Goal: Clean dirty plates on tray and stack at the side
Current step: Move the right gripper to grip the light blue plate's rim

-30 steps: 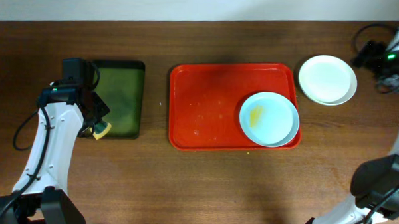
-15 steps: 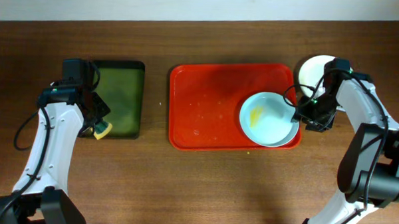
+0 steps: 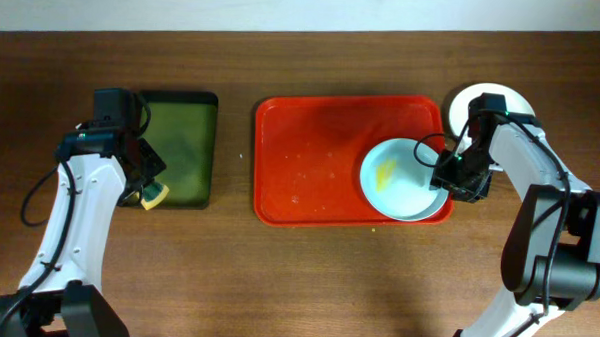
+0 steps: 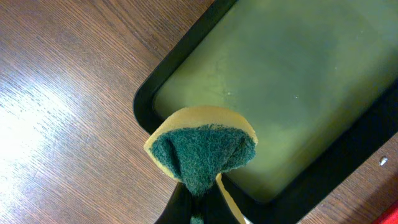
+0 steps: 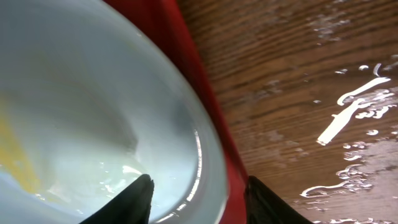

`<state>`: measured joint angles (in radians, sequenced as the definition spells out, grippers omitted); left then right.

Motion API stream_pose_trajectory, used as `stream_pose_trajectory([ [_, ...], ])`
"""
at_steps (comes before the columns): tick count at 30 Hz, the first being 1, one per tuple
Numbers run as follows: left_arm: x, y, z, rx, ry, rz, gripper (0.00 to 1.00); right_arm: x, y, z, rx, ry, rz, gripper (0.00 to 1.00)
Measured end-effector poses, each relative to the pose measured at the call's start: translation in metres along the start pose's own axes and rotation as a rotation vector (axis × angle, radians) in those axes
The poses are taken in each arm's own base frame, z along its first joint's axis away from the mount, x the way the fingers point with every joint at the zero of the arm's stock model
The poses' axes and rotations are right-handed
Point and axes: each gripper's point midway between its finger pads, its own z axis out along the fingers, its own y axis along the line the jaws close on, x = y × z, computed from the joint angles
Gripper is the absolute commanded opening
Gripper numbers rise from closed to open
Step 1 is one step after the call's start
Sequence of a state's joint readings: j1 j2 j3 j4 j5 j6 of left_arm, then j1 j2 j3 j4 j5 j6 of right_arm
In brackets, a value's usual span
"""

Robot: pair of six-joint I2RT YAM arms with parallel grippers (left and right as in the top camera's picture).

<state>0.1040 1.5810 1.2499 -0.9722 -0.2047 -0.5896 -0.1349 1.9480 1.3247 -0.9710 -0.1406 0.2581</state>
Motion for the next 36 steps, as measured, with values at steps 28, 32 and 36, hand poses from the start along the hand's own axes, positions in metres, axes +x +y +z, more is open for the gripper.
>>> stream_pose_trajectory([
  [28, -0.007, -0.015, 0.000, 0.072, -0.023, -0.011, 0.00, -0.018, 0.089, 0.024, -0.067, -0.150, -0.314, 0.11],
  [32, -0.021, -0.044, 0.012, 0.186, -0.044, -0.017, 0.00, -0.004, 0.119, 0.027, -0.124, -0.135, -0.378, 0.04],
  [36, -0.031, -0.067, 0.058, 0.207, -0.042, -0.017, 0.00, 0.003, 0.132, 0.028, -0.144, -0.129, -0.402, 0.04],
])
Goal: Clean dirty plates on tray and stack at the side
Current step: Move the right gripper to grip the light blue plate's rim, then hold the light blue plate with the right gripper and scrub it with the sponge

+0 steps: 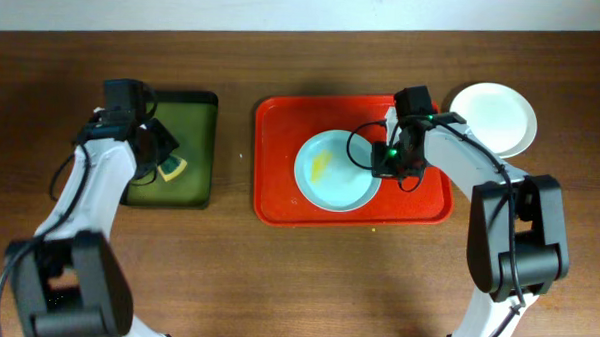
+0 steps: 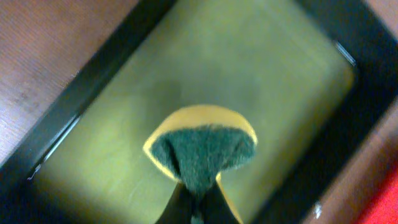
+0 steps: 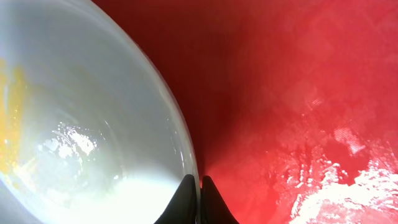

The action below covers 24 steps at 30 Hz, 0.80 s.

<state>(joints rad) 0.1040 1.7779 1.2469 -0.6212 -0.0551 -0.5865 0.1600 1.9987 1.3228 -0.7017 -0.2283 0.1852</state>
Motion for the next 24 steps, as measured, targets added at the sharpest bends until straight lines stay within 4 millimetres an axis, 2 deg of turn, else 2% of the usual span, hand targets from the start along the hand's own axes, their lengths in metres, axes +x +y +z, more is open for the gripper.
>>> stream_pose_trajectory([
  [2, 0.005, 0.000, 0.036, -0.014, 0.029, 0.002, 0.00, 0.000, 0.000, 0.000, -0.002, 0.001, 0.003, 0.04],
  [5, 0.011, 0.002, 0.070, -0.026, 0.045, 0.003, 0.00, 0.000, 0.000, 0.000, -0.002, 0.001, 0.003, 0.04],
  [9, 0.011, 0.000, 0.066, -0.013, 0.054, 0.031, 0.00, -0.002, 0.001, 0.000, -0.004, -0.007, 0.002, 0.04],
  [11, 0.010, -0.005, 0.050, 0.017, 0.056, 0.041, 0.00, -0.004, 0.003, 0.000, -0.016, -0.017, -0.007, 0.04],
  [12, 0.002, -0.015, 0.031, 0.066, 0.027, 0.045, 0.00, -0.008, 0.009, 0.000, -0.047, -0.029, -0.020, 0.04],
  [13, -0.008, -0.027, 0.005, 0.134, -0.014, 0.047, 0.00, -0.009, 0.013, -0.001, -0.070, -0.035, -0.031, 0.04],
  [15, -0.026, -0.055, -0.066, 0.300, -0.120, 0.070, 0.00, -0.013, 0.023, -0.001, -0.121, -0.052, -0.061, 0.04],
  [16, -0.026, -0.066, -0.098, 0.366, -0.152, 0.092, 0.00, -0.013, 0.027, -0.001, -0.130, -0.052, -0.086, 0.04],
  [18, -0.008, -0.085, -0.129, 0.434, -0.145, 0.148, 0.00, -0.009, 0.038, 0.001, -0.144, -0.045, -0.161, 0.04],
  [19, 0.013, -0.102, -0.135, 0.466, -0.105, 0.201, 0.00, -0.007, 0.044, 0.002, -0.146, -0.042, -0.193, 0.04],
  [20, 0.031, -0.117, -0.131, 0.486, -0.064, 0.245, 0.00, -0.005, 0.048, 0.003, -0.146, -0.040, -0.214, 0.04],
  [22, 0.062, -0.141, -0.119, 0.505, 0.000, 0.317, 0.00, -0.005, 0.048, 0.004, -0.131, -0.041, -0.232, 0.04],
  [23, 0.079, -0.155, -0.111, 0.514, 0.030, 0.358, 0.00, -0.005, 0.046, 0.004, -0.122, -0.043, -0.239, 0.10],
  [24, 0.094, -0.167, -0.103, 0.524, 0.054, 0.392, 0.00, -0.005, 0.046, 0.005, -0.118, -0.043, -0.241, 0.10],
])
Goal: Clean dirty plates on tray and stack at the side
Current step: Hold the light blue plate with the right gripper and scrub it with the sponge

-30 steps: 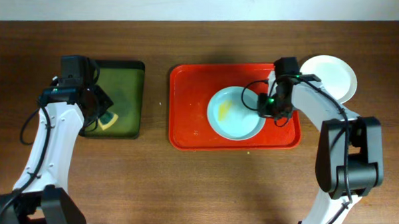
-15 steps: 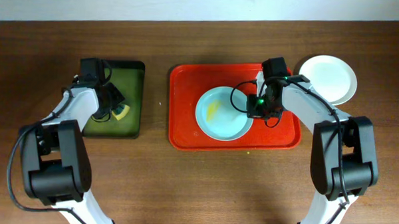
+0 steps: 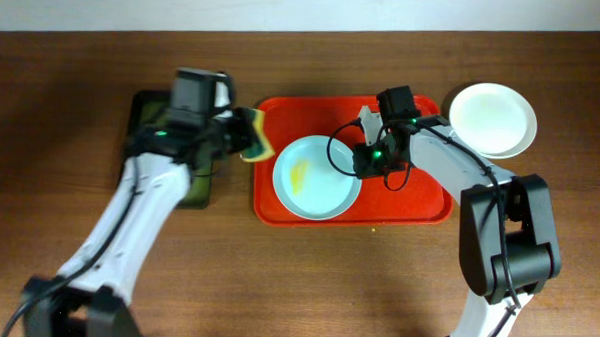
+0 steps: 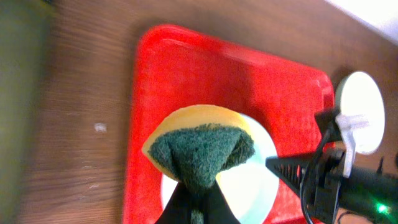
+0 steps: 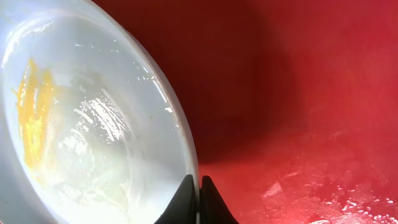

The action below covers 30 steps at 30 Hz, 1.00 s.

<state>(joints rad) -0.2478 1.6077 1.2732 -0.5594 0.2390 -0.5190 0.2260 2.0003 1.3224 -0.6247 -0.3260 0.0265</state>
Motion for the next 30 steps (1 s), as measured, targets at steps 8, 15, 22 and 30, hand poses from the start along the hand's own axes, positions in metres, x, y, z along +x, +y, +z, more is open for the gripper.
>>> stream_pose_trajectory([
  [8, 0.069, -0.038, 0.109, 0.046, 0.159, 0.090, 0.00, 0.006, -0.003, 0.000, 0.016, 0.022, 0.076, 0.04],
  [15, 0.095, -0.042, 0.143, 0.052, 0.201, 0.114, 0.00, 0.011, -0.003, 0.000, 0.018, 0.044, 0.120, 0.04],
  [22, 0.107, -0.007, 0.146, -0.200, 0.195, 0.156, 0.00, 0.015, -0.003, 0.000, 0.022, 0.057, 0.123, 0.04],
  [30, 0.076, 0.028, 0.105, -0.426, 0.131, 0.163, 0.00, 0.017, -0.001, 0.001, 0.033, 0.066, 0.117, 0.04],
])
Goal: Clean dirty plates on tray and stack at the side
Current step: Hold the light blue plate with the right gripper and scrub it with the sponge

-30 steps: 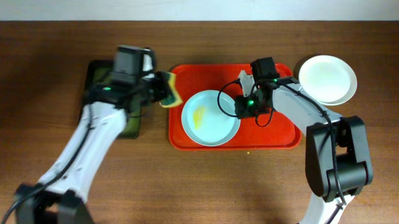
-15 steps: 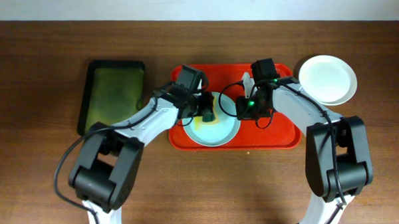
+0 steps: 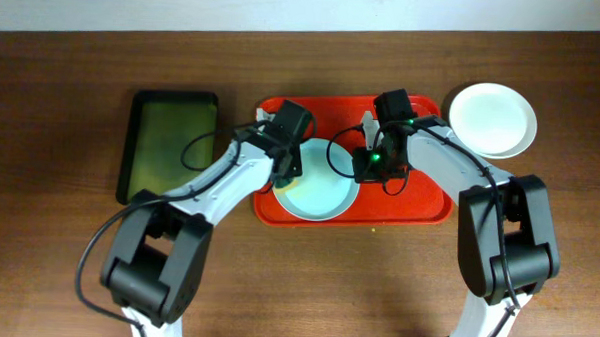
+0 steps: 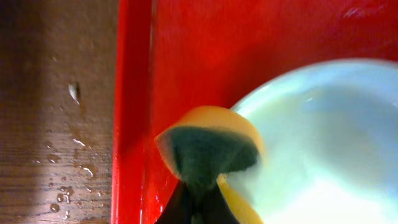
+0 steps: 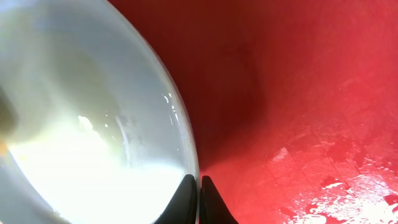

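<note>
A pale blue plate (image 3: 319, 184) lies in the left half of the red tray (image 3: 419, 208). My right gripper (image 3: 365, 171) is shut on the plate's right rim (image 5: 189, 155). My left gripper (image 3: 285, 166) is shut on a yellow and green sponge (image 4: 208, 146), which rests on the plate's left edge (image 4: 323, 137). The sponge hides part of the plate. A clean white plate (image 3: 493, 119) sits on the table right of the tray.
A dark green tray (image 3: 171, 149) lies at the left on the wooden table (image 3: 77, 241). Water drops show on the wood (image 4: 68, 155) beside the red tray's left rim (image 4: 130, 124). Wet patches mark the tray floor (image 5: 323, 168).
My left gripper has moved right and down with the sponge, from above the red tray's left rim onto the plate's left edge. The yellow smear no longer shows. The right gripper still holds the rim.
The right gripper stood open around the rim of the plate at the tray's right end while the left held the sponge by the green tray. Then the right gripper was shut on the rim and the plate lay further left. The sponge came over and now touches the plate.
</note>
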`<state>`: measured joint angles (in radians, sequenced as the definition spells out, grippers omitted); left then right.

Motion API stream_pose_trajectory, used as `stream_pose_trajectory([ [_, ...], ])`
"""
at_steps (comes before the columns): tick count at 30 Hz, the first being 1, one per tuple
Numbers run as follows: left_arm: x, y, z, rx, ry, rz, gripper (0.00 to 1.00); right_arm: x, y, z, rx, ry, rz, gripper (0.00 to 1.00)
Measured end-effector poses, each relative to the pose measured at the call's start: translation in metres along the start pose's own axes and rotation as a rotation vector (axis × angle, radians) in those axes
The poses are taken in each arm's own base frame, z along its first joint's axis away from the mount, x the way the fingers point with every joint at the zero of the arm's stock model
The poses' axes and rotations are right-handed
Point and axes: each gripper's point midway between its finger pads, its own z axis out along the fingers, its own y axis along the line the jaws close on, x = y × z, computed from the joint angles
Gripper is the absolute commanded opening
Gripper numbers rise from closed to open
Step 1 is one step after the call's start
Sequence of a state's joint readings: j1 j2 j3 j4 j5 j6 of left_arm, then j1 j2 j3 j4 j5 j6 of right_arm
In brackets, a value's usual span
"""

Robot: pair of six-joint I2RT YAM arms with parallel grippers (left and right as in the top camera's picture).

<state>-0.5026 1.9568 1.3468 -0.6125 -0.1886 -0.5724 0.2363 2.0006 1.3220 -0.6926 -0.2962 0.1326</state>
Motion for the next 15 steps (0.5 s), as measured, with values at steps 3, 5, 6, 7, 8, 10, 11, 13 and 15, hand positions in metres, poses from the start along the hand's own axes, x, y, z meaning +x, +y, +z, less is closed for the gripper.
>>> stream_pose_trajectory([
  [3, -0.004, -0.026, -0.012, 0.169, 0.030, -0.032, 0.00, 0.000, -0.001, 0.000, 0.008, -0.001, 0.000, 0.04],
  [5, 0.004, -0.042, -0.015, 0.223, 0.056, -0.024, 0.00, 0.000, -0.002, 0.000, 0.010, -0.002, 0.000, 0.04],
  [6, 0.009, -0.054, -0.016, 0.256, 0.065, -0.010, 0.00, 0.000, -0.002, 0.000, 0.011, -0.002, 0.000, 0.04],
  [7, 0.013, -0.060, -0.015, 0.267, 0.070, -0.001, 0.00, 0.000, -0.002, 0.000, 0.011, -0.001, 0.000, 0.04],
  [8, 0.024, -0.072, -0.009, 0.281, 0.093, 0.025, 0.00, 0.000, -0.002, 0.000, 0.011, -0.001, 0.001, 0.04],
  [10, 0.042, -0.076, 0.006, 0.246, 0.134, 0.054, 0.00, 0.000, -0.002, 0.000, 0.012, -0.001, 0.002, 0.04],
  [11, 0.046, -0.070, 0.012, 0.208, 0.144, 0.058, 0.00, 0.000, -0.002, 0.000, 0.012, 0.000, 0.003, 0.04],
  [13, 0.044, -0.053, 0.012, 0.103, 0.128, 0.066, 0.00, 0.000, -0.002, 0.000, 0.012, 0.000, 0.004, 0.04],
  [15, 0.041, -0.029, 0.012, -0.021, 0.099, 0.079, 0.00, 0.000, -0.002, 0.000, 0.012, 0.000, 0.003, 0.04],
])
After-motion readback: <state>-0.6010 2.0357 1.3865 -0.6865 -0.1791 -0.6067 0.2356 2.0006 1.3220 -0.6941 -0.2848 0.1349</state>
